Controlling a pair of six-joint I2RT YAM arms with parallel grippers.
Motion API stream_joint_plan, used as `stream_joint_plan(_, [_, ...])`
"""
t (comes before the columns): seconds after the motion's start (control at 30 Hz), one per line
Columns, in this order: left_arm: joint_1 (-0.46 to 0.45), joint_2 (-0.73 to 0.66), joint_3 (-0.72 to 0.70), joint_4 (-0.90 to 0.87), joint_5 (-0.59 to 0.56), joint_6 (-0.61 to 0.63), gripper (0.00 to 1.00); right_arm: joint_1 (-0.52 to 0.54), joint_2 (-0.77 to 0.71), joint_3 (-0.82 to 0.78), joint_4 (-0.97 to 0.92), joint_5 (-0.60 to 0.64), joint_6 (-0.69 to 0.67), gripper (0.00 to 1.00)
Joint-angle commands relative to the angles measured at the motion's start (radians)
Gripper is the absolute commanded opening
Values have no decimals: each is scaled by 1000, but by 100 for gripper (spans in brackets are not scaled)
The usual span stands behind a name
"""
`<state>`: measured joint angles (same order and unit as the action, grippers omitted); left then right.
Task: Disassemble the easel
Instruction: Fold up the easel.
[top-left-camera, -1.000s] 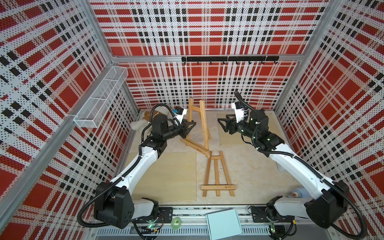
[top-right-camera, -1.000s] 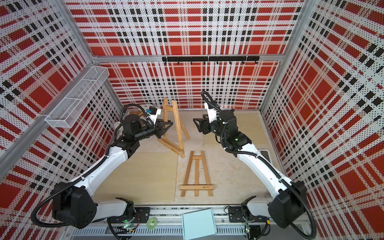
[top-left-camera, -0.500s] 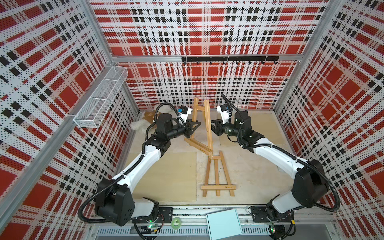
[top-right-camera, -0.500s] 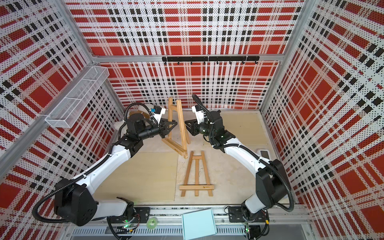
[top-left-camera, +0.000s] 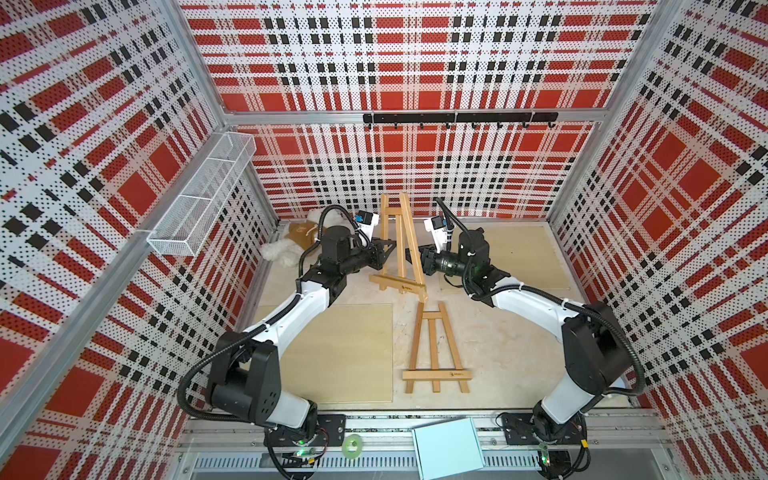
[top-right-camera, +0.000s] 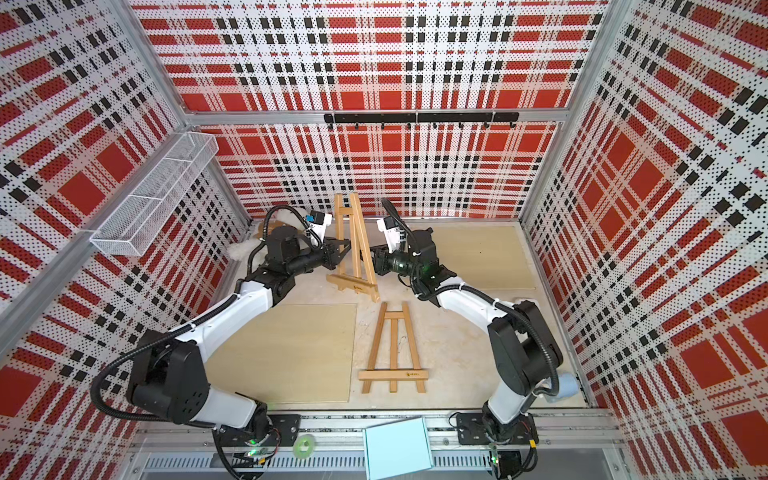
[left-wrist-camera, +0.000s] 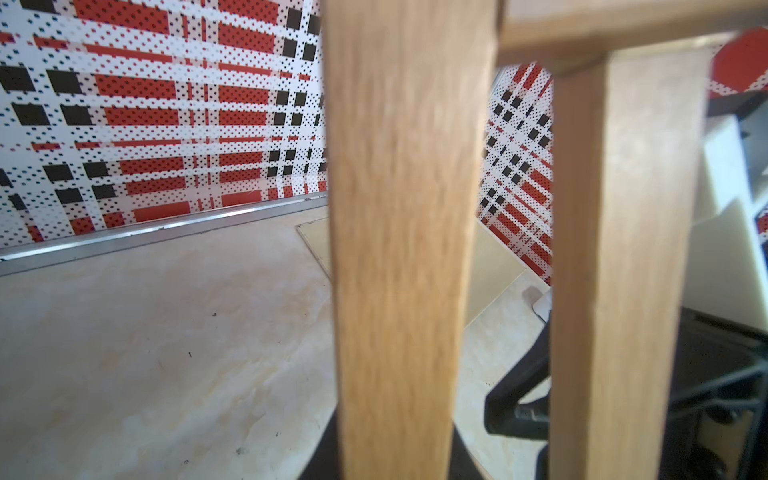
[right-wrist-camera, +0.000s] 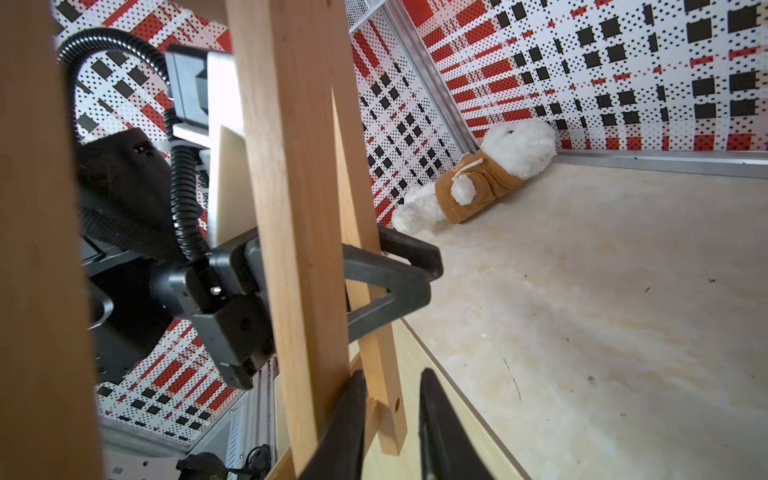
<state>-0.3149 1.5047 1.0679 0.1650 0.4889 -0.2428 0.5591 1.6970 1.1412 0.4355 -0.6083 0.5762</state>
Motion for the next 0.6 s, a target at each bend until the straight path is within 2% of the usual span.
stream_joint_plan(0.0, [5,62,61,70,-33,-37,1,-23,48,-11,220,-86,80,26])
stream_joint_plan(0.2, [4,243,145,79,-3,-80,1,-69,159,-14,273,-48,38,25])
stream_joint_plan(0.37, [-2,409,236,96,17,-97,0,-103,291,14,378,-72,94,25])
stream_joint_plan(0.57, [-3,552,316,100,-5,-98,0,-129,401,25,432,-30,95,23])
